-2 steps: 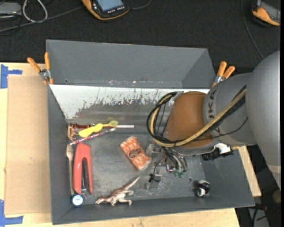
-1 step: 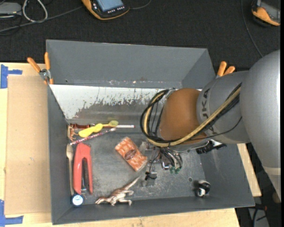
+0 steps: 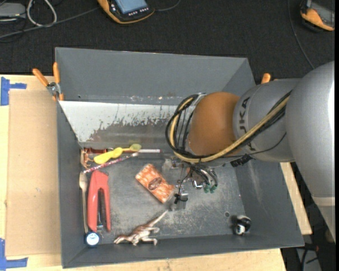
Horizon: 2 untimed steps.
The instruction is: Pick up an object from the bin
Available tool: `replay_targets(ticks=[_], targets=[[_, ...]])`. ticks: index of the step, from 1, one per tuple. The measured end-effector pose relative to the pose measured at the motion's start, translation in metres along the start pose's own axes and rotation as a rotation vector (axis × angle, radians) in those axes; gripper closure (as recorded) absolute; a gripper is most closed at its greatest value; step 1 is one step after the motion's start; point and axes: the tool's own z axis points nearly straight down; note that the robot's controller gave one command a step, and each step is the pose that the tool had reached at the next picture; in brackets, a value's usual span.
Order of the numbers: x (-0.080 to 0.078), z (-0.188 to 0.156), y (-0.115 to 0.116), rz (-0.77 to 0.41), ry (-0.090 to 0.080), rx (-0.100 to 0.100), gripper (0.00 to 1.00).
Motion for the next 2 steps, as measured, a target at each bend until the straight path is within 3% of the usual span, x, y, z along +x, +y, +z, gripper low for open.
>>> replay_targets(ticks=[1,2], targets=[[-0.0001,-0.0005,-0.0005,-0.002,0.001,0.000,1.00],[0.0002,0.0001,-0.0002,-0.004,0.001,0.000,0.00]])
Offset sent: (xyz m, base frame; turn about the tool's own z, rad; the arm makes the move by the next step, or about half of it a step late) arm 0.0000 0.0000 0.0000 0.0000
